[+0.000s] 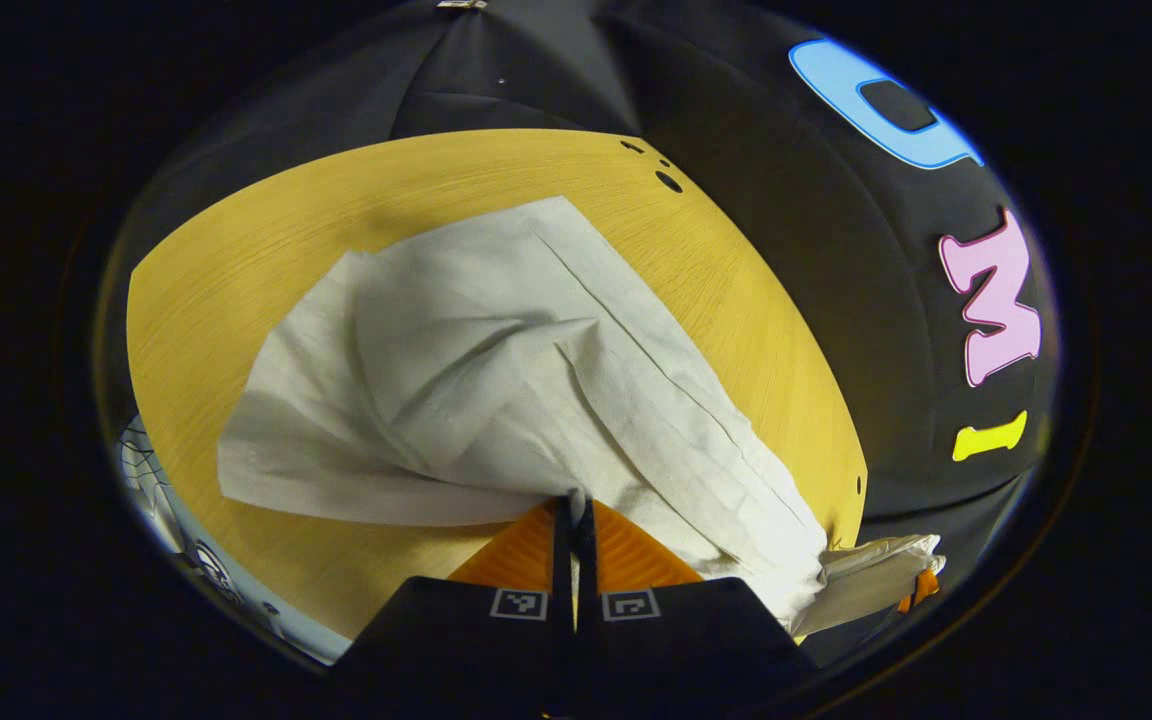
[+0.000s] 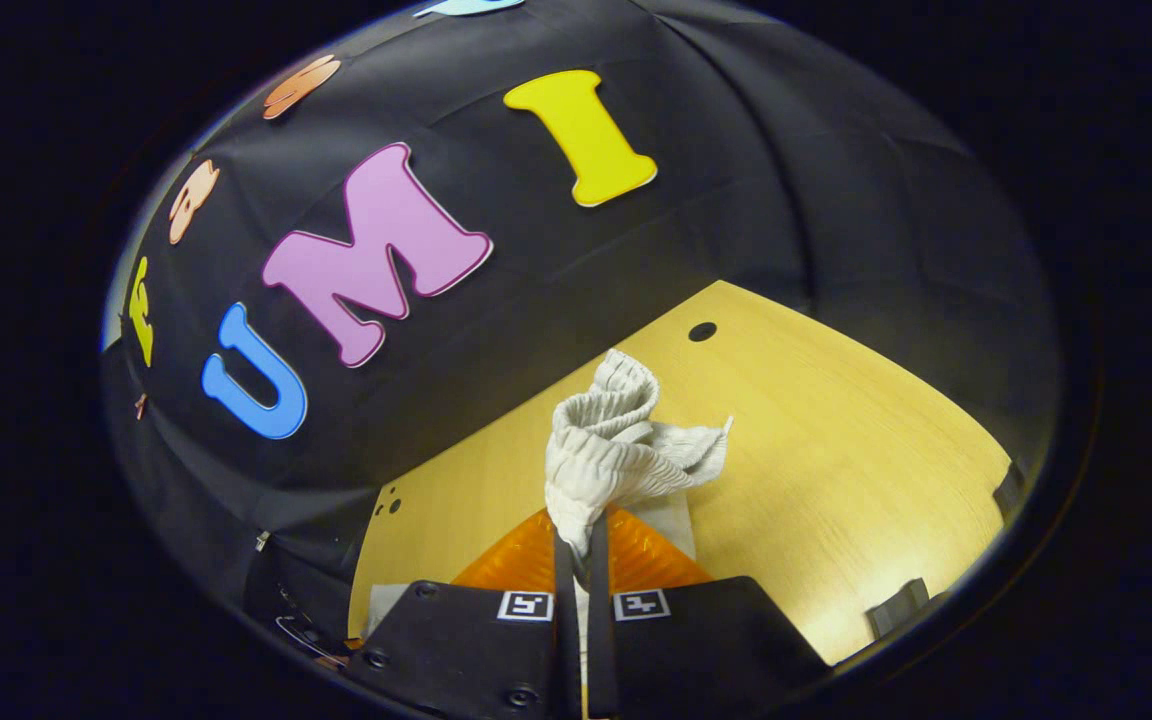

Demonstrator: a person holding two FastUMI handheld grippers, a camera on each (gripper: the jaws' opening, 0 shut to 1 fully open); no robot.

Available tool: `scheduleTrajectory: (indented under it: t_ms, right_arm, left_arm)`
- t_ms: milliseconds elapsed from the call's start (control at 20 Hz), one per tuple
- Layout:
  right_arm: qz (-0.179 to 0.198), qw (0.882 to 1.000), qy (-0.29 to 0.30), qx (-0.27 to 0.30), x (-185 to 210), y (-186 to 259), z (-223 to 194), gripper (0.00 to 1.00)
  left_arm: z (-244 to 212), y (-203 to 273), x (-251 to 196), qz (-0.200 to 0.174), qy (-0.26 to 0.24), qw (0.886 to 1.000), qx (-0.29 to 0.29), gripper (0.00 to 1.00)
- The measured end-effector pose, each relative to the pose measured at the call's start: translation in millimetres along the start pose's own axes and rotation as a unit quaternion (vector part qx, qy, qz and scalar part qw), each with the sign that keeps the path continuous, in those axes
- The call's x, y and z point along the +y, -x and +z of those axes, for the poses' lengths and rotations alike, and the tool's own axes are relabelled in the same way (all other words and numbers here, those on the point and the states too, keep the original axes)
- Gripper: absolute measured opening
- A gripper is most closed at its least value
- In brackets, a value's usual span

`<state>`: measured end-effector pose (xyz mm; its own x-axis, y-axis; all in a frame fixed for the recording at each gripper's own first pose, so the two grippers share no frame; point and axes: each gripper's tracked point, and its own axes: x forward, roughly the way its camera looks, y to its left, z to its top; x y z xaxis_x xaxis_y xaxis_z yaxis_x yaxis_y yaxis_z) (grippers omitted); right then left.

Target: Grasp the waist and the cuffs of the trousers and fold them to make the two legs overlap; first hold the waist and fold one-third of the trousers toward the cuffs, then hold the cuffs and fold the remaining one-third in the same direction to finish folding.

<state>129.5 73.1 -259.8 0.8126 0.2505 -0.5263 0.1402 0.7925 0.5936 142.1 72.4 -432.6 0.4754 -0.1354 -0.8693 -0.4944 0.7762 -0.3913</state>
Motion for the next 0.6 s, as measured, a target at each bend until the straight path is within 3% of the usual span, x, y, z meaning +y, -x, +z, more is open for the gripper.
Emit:
scheduleTrajectory:
  t_ms: [300,600]
  right_arm:
    - [0.065,0.996,0.045,0.051,76,-15,-45,0.07]
    - [0.103,0.984,0.091,0.113,121,-31,-101,0.07]
  left_arm:
    - [-2,-1,-1,0.009,-0.017,1.0,-0.001,0.06]
    - [-1,-4,-3,0.002,-0.022,1.0,0.006,0.06]
